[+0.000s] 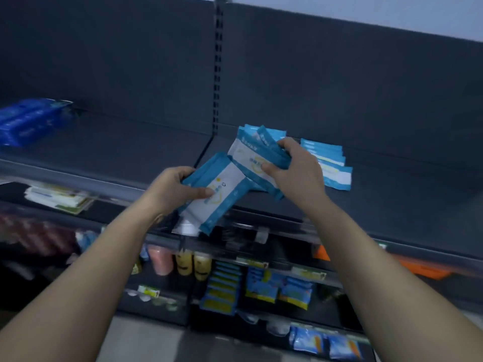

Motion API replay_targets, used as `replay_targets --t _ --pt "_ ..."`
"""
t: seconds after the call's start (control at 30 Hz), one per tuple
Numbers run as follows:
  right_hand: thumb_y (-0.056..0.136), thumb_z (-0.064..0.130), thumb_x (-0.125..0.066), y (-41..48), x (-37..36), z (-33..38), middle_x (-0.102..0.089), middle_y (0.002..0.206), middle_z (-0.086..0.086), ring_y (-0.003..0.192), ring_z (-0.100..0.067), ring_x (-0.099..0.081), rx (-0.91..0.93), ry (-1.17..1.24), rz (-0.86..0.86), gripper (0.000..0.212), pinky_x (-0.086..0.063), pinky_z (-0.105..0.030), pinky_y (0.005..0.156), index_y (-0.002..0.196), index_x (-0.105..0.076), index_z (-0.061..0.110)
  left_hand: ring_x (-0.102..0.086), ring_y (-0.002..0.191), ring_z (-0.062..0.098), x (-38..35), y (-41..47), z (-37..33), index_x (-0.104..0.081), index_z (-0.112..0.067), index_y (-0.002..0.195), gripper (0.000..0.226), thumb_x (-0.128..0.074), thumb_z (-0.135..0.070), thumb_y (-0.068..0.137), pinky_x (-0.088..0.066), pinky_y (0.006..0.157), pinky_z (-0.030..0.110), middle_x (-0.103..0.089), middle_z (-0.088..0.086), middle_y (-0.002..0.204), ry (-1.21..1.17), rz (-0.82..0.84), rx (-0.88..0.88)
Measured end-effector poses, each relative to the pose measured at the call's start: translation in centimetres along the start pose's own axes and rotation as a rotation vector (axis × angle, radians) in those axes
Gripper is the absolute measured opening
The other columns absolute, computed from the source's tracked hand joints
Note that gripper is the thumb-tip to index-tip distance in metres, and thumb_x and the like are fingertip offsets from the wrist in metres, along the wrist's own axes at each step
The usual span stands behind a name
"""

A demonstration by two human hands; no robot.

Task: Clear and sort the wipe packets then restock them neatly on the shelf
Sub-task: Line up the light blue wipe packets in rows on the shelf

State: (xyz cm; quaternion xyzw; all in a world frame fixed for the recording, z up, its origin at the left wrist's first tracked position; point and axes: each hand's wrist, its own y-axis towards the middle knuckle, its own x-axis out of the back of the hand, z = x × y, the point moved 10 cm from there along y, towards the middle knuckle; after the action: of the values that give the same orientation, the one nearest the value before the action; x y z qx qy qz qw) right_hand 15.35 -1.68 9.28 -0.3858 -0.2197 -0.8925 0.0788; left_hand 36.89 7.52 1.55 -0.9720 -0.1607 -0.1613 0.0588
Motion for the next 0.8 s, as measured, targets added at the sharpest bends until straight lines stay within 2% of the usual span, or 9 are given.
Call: replay_targets --t 0.1,0.2,0.27,0.4,0.5,0.57,0.67,0.73,0.8 --pt "0.085 0.033 -0.067 0.3 3.9 -4.3 -0.059 0.091 0.014 0.083 -0.015 -0.056 -0.049 -0.025 -0.078 0.027 -0.042 -0.031 0.065 0.108 -0.053 0.029 -0.070 0.075 0.015 -5.7 1.8 -2.1 -0.070 -0.015 0.094 0.025 -0.082 -0.018 0.073 -0.056 0.066 0.032 -0.074 0.001 0.086 0.049 0.081 -0.012" --pt "0.086 0.027 -0.066 0.7 7.5 -7.5 -0.058 0.090 0.014 0.082 -0.013 -0.053 -0.063 -0.069 -0.181 0.024 -0.035 -0.029 0.063 0.107 -0.054 0.024 -0.070 0.080 0.014 -11.1 4.4 -4.4 -0.071 -0.018 0.094 0.027 -0.084 -0.021 0.070 -0.057 0.077 0.037 -0.074 -0.004 0.090 0.126 0.180 -0.029" --pt "0.085 0.024 -0.066 1.3 9.4 -9.3 -0.063 0.092 0.009 0.084 -0.017 -0.056 -0.057 -0.070 -0.250 0.022 -0.040 -0.032 0.064 0.103 -0.054 0.022 -0.069 0.083 0.017 -14.3 6.3 -6.0 -0.070 -0.018 0.093 0.030 -0.086 -0.023 0.068 -0.057 0.080 0.039 -0.072 -0.003 0.091 0.219 0.234 -0.050" --pt "0.085 0.026 -0.067 3.0 12.1 -12.8 -0.066 0.092 0.008 0.084 -0.017 -0.060 -0.107 -0.048 -0.302 0.020 -0.049 -0.037 0.069 0.101 -0.055 0.025 -0.064 0.081 0.015 -20.2 9.7 -8.5 -0.066 -0.016 0.091 0.033 -0.086 -0.029 0.068 -0.053 0.069 0.034 -0.068 -0.001 0.089 0.426 0.352 -0.098" --pt "0.081 0.025 -0.072 4.8 12.6 -15.8 -0.067 0.088 0.013 0.082 -0.013 -0.063 -0.151 0.050 -0.235 0.020 -0.053 -0.039 0.072 0.094 -0.058 0.027 -0.063 0.081 0.012 -23.5 12.5 -9.3 -0.067 -0.016 0.094 0.036 -0.086 -0.030 0.066 -0.049 0.066 0.029 -0.067 -0.004 0.088 0.479 0.428 -0.105" --pt "0.077 0.022 -0.077 5.9 12.3 -17.7 -0.068 0.088 0.011 0.082 -0.013 -0.065 -0.187 0.137 -0.169 0.022 -0.056 -0.041 0.074 0.089 -0.060 0.026 -0.063 0.085 0.012 -25.2 14.2 -9.2 -0.069 -0.015 0.098 0.040 -0.087 -0.029 0.066 -0.051 0.071 0.029 -0.068 -0.004 0.092 0.499 0.468 -0.103" --pt "0.075 0.015 -0.079 6.9 11.7 -20.1 -0.071 0.086 0.001 0.073 -0.020 -0.067 -0.271 0.292 -0.064 0.022 -0.058 -0.042 0.066 0.086 -0.061 0.019 -0.062 0.085 0.010 -26.9 16.7 -8.9 -0.069 -0.019 0.096 0.040 -0.088 -0.029 0.063 -0.050 0.072 0.028 -0.067 -0.006 0.094 0.531 0.483 -0.133" --pt "0.074 0.009 -0.080 7.0 10.3 -21.2 -0.069 0.080 -0.004 0.066 -0.021 -0.061 -0.340 0.432 0.090 0.022 -0.049 -0.034 0.058 0.085 -0.062 0.016 -0.061 0.089 0.011 -27.3 18.1 -8.8 -0.067 -0.022 0.098 0.040 -0.087 -0.026 0.064 -0.051 0.077 0.031 -0.066 -0.006 0.098 0.541 0.437 -0.174" --pt "0.072 0.004 -0.081 6.5 8.2 -21.5 -0.070 0.082 0.000 0.071 -0.016 -0.063 -0.351 0.459 0.316 0.024 -0.049 -0.025 0.064 0.087 -0.066 0.017 -0.061 0.096 0.016 -27.4 19.3 -8.8 -0.067 -0.021 0.104 0.035 -0.082 -0.020 0.072 -0.051 0.084 0.034 -0.066 -0.003 0.106 0.552 0.369 -0.225"
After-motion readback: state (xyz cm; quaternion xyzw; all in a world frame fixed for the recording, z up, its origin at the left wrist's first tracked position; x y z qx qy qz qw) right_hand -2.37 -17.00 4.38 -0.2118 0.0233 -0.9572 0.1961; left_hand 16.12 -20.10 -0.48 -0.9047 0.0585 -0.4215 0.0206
